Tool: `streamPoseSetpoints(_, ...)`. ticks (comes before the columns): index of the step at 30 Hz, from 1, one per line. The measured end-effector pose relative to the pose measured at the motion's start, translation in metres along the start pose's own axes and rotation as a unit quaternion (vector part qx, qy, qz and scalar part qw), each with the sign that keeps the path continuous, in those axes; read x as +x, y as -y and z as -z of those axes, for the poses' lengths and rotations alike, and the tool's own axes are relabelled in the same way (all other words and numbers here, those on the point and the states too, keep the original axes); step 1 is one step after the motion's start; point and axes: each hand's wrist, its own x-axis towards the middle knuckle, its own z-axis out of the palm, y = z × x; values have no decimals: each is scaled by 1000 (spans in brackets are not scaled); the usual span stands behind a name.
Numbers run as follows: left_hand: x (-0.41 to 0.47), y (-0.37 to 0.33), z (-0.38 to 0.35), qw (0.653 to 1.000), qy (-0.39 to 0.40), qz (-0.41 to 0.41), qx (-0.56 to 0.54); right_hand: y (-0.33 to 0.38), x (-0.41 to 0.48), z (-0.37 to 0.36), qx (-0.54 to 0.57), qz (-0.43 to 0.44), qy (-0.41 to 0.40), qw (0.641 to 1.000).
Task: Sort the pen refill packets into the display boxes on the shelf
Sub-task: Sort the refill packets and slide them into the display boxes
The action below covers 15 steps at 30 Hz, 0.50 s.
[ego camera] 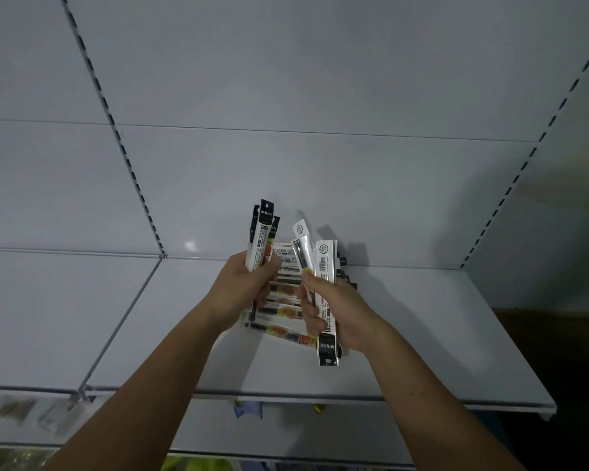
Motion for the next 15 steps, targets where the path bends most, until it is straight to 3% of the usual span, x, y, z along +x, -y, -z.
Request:
streamPoseSetpoints(4,-5,-11,-13,999,-44,-7,-10,2,-11,9,-10,-20,51,998)
streamPoseSetpoints(15,-37,-25,-50,999,10,-43,-3,4,-22,15,-136,-86,98,982)
